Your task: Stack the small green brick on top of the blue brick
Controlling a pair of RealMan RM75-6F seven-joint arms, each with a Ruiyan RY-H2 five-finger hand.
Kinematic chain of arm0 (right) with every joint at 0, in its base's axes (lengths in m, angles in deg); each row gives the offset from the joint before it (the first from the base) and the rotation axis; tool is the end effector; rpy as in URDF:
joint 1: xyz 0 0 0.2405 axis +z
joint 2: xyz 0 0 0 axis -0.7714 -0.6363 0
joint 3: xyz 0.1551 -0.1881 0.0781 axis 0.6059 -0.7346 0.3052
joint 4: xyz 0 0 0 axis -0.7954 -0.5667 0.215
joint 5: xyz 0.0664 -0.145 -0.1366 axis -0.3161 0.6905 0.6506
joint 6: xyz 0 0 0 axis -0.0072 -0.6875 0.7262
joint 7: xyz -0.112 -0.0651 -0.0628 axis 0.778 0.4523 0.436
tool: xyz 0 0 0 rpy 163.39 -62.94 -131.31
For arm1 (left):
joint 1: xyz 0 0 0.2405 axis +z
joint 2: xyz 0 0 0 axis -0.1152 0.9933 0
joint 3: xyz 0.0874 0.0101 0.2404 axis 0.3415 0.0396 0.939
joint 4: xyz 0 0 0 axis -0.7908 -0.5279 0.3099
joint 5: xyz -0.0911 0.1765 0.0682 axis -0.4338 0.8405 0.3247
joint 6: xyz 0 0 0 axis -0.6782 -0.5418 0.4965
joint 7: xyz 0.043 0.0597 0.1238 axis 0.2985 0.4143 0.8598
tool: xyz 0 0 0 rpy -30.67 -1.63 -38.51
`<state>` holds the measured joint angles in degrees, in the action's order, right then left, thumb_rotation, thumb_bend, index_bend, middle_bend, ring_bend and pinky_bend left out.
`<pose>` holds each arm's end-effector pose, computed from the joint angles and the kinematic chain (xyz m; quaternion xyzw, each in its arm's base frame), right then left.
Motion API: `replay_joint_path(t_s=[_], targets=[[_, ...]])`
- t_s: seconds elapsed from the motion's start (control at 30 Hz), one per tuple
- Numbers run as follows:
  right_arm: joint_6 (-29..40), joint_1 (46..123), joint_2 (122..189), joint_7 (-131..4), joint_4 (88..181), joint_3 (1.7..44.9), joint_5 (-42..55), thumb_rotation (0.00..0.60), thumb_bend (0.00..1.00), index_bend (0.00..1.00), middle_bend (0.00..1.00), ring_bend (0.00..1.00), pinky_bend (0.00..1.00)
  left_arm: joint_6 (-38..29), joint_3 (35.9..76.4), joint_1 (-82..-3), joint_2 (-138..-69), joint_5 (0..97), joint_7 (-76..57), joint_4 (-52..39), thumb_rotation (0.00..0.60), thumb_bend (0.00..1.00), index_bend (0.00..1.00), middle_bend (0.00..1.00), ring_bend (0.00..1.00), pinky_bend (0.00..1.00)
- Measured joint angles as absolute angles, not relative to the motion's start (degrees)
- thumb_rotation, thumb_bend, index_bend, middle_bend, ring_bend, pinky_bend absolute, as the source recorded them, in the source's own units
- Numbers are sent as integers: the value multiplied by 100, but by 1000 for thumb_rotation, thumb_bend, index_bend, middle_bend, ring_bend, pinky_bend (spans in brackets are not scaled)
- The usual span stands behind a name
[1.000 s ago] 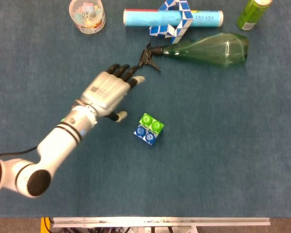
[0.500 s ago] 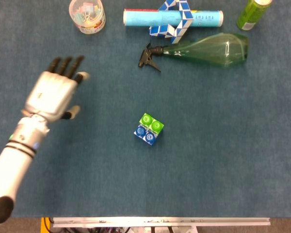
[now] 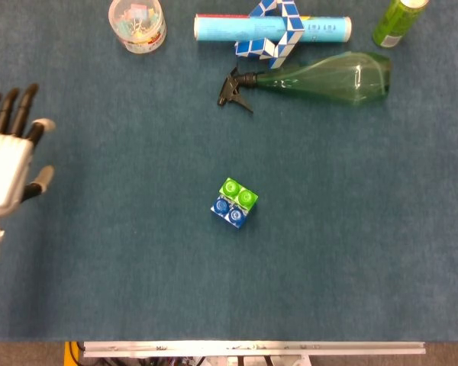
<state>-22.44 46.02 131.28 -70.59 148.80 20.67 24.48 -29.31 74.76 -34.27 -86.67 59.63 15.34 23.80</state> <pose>-0.3491 -0.1413 0.2282 0.4964 -0.3764 0.3905 0.6778 -0.2439 0.2358 0.1231 -0.6877 -0.2867 -0.3171 0.5868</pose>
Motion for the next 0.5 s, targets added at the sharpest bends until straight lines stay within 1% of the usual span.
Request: replay_joint_path(t_s=[0.2,0.33,0.5], targets=[[-2538,4507,13167,-6981,14929,2043,2575,600,122,75,109,64,254,-2958,7370,-3070,-8790,6104,1020,1811,600,261,326,44,0,73],[-2728,4428,13203,-6964,14942,2030,2673,600,122,75,111,64,254,-2886,7175,-2879,-8921,6104,663,1401,600,262,331,46,0,73],[-2561,4483,13204,-6923,14934,2039,2609,600,123,75,111,64,254,-2750,7011,-2769,-8974,6167,516,1202,600,261,338,49,0,73]])
